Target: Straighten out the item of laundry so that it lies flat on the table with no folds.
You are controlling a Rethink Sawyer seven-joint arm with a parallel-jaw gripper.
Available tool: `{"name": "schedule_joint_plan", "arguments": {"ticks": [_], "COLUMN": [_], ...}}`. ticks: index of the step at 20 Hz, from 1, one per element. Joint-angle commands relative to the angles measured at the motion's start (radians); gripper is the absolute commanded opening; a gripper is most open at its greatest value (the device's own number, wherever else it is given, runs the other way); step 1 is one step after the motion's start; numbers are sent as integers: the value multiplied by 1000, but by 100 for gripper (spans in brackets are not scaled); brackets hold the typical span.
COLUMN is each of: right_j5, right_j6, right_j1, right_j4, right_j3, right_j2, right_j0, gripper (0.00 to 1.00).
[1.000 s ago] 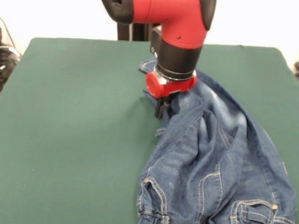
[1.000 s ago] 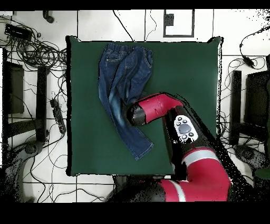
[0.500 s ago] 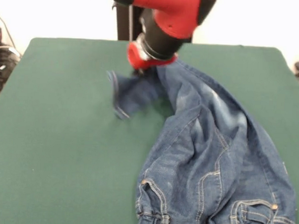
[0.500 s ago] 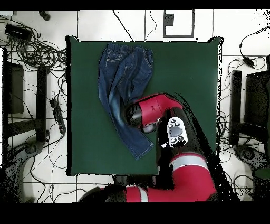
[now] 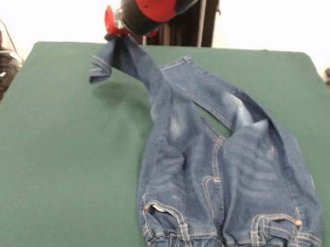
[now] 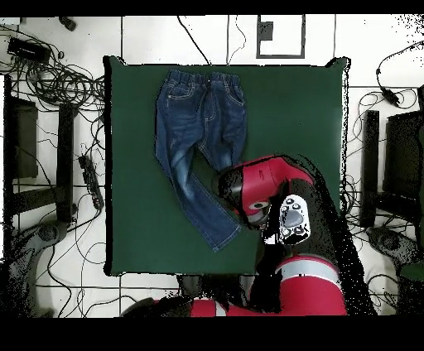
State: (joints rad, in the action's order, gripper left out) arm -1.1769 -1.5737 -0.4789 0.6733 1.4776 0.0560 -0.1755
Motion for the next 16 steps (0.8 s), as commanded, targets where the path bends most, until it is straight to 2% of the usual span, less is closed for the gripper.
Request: {"name": "schedule_joint_plan", "arguments": {"ticks": [1, 3, 10, 16], "right_j5": [-63, -84, -114, -142], "right_j6": [-64, -20, -55, -27], "right_j1": [56, 65, 142, 106], "right_j4": [0, -23, -28, -74], "right_j3": [35, 44, -7, -4], "right_j2": [29, 11, -2, -20], "right_j0": [-27, -46, -43, -59], "gripper": [0, 0, 0, 0]}}
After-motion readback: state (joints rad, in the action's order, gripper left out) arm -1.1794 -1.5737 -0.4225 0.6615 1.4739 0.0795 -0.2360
